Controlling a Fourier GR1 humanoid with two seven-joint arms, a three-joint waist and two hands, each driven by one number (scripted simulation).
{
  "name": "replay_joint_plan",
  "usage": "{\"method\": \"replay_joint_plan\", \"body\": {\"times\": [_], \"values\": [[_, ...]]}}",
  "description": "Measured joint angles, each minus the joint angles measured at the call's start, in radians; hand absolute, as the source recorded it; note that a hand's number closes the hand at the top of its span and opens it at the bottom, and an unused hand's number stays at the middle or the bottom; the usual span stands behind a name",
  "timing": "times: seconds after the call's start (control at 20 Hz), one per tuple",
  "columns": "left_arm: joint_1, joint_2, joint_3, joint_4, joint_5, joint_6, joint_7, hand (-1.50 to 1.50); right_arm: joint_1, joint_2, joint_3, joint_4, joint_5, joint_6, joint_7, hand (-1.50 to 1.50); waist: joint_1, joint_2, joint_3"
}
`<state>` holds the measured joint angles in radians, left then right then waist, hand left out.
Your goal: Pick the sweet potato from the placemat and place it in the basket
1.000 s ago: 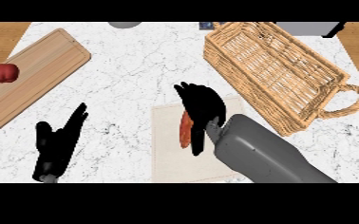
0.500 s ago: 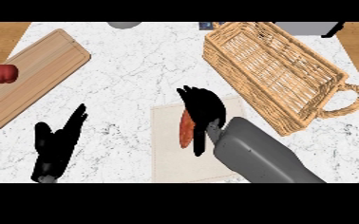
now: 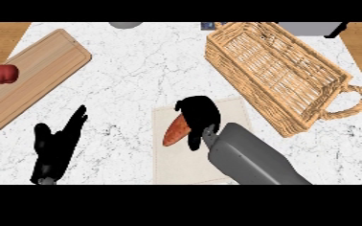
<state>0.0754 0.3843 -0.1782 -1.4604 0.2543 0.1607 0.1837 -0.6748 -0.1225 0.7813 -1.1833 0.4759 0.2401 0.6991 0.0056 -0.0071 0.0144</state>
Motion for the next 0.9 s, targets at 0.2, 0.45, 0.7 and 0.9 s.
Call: {"method": "replay_joint_plan", "body": {"times": [0.2, 0.45, 0.7, 0.9], "values": [[0.005, -0.016, -0.006, -0.004, -0.020, 0.009, -0.005, 0.00, -0.016, -0.011, 0.018, 0.012, 0.058, -0.006, -0.054, 1.50, 0.000, -0.001, 0.001], [0.010, -0.013, 0.006, -0.011, -0.014, -0.008, 0.009, 0.00, -0.040, 0.016, 0.004, 0.072, 0.108, -0.018, -0.064, 1.50, 0.002, 0.000, 0.001], [0.008, -0.013, 0.005, -0.032, -0.019, -0.010, 0.004, 0.00, -0.124, 0.084, -0.156, 0.235, 0.130, -0.125, 0.219, 1.50, 0.022, 0.013, -0.003], [-0.007, -0.008, 0.001, -0.040, -0.021, -0.021, 0.007, 0.00, -0.219, 0.102, -0.263, 0.345, 0.157, -0.210, 0.378, 1.50, 0.050, 0.025, -0.007]]}}
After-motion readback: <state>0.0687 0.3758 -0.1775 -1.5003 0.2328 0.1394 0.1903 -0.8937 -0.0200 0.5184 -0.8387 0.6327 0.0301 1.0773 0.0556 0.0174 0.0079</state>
